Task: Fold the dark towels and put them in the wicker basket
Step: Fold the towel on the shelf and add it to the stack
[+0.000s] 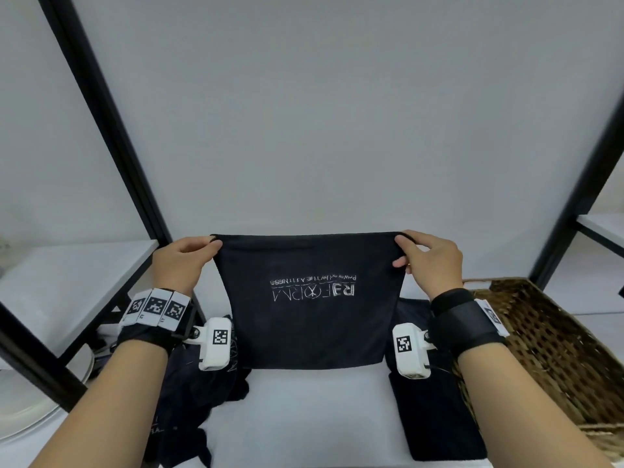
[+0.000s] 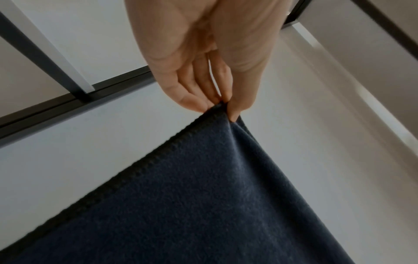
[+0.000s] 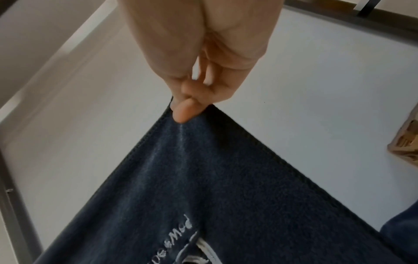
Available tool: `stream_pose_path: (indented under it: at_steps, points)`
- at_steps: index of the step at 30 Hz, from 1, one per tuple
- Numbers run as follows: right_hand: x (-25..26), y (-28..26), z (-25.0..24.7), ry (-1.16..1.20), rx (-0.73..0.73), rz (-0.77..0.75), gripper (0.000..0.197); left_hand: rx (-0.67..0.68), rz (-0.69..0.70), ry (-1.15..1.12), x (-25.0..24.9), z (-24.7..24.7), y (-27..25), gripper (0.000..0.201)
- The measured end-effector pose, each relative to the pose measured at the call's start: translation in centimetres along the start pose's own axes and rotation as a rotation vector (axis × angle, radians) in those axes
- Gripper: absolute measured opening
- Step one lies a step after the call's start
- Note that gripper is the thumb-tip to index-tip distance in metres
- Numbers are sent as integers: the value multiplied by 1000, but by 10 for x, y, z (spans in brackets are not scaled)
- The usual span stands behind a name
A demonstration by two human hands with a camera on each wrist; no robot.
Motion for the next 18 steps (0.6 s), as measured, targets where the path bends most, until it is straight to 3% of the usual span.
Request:
stream_pose_path:
  at_steps: [5,11,15,18]
  points:
    - [-26,15,23,190,21,64,12,52,-41,60,30,8,23,16]
    - [-64,48,53,182,58,159,18,172,-161,394,72,35,60,18]
    - [-84,64,60,75,74,166,25,198,-266,46,104,53,70,22]
    - [-97,64,61,70,66,172,27,219,-274,-82,118,64,68,24]
Point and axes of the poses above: each hand's wrist, its own y-axis towards the middle knuckle, its own z-axis out of the palm, x = y × z, the point moved 10 cm from there along y, towards the middle knuckle, and after that the axes turned 14 degrees about x, right-handed, at the moved point
